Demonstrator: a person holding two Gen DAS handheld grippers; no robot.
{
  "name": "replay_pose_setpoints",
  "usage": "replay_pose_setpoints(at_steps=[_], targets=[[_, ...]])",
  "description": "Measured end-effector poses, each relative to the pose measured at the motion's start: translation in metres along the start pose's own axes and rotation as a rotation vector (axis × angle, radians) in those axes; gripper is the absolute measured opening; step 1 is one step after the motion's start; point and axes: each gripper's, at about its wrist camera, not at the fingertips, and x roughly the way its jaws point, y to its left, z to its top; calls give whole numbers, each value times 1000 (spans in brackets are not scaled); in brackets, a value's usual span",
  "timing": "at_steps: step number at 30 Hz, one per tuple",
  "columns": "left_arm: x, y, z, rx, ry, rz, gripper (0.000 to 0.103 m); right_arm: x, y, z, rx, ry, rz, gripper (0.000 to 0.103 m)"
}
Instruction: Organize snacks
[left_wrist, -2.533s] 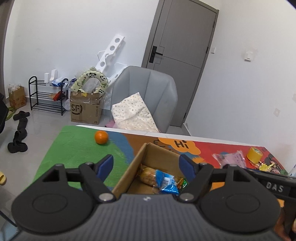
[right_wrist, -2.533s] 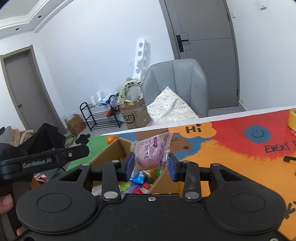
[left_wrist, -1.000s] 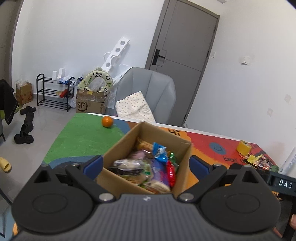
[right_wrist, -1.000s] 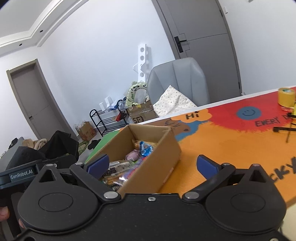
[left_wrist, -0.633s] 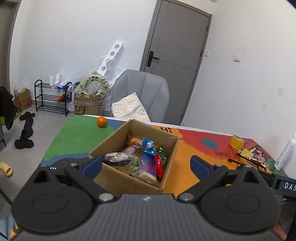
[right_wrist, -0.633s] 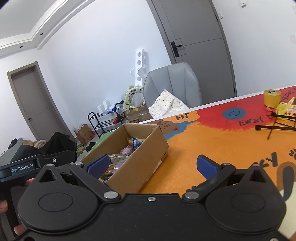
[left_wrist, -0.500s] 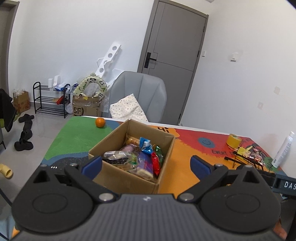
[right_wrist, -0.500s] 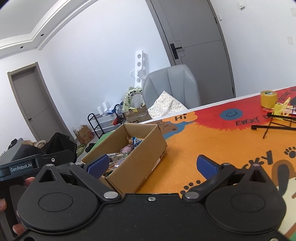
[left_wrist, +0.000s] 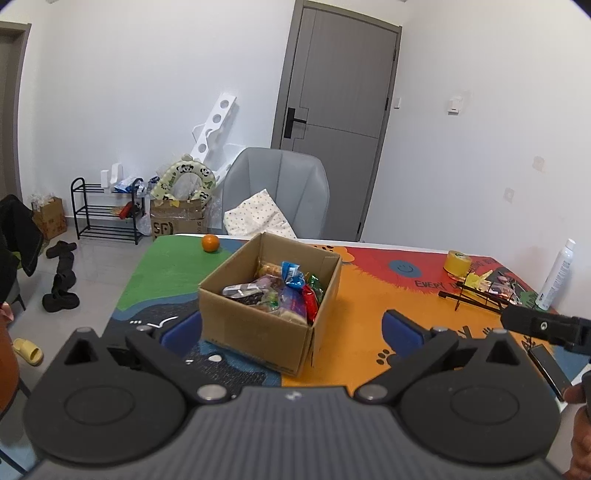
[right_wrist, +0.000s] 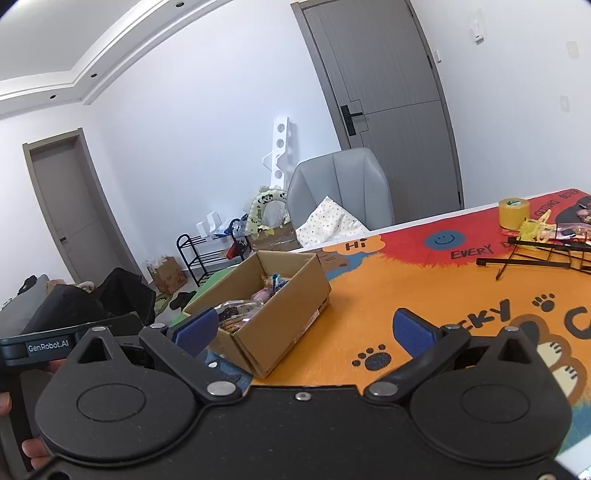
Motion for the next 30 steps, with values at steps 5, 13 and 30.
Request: replay_pose_setpoints(at_steps=[5, 13, 30], targets=[[-24, 1, -6, 9, -8, 6, 103, -19, 3, -4, -6, 7, 2, 103], [-58, -1, -18, 26, -14, 3, 103, -48, 12, -14, -33, 17, 10, 103], [-91, -5, -25, 63, -53, -2, 103, -76, 18, -15, -65, 11, 7, 103]])
